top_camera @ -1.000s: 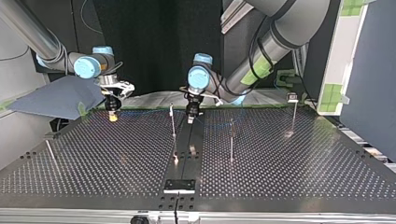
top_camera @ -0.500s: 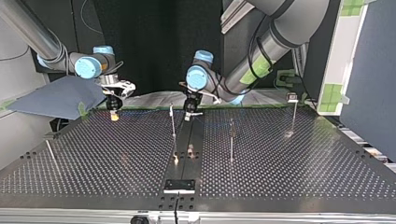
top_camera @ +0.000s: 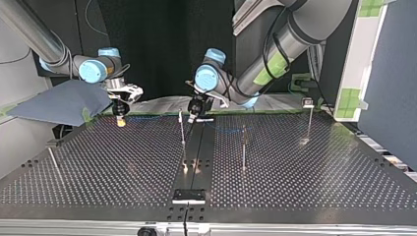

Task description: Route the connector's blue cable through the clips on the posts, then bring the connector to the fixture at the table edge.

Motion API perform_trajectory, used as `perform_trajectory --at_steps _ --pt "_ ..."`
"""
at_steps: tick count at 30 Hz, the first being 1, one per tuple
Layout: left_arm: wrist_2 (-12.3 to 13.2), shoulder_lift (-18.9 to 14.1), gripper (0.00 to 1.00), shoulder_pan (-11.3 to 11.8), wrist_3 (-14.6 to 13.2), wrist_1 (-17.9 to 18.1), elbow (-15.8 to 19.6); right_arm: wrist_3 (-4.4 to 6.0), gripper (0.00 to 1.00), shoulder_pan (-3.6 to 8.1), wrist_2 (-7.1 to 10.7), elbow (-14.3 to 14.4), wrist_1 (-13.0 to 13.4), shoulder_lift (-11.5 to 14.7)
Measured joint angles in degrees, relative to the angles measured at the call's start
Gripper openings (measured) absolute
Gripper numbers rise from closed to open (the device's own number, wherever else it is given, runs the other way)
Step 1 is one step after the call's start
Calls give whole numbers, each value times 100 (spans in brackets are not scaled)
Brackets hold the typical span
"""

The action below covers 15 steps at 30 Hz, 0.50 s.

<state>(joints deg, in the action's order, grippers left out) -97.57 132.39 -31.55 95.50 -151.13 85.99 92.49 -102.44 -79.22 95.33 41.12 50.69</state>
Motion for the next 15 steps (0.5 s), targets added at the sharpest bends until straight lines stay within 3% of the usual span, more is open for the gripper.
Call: perform_trajectory --at_steps 15 --pt "83 -369 100 -64 -31 266 498 0 0 -8 -4 -1 -49 -1"
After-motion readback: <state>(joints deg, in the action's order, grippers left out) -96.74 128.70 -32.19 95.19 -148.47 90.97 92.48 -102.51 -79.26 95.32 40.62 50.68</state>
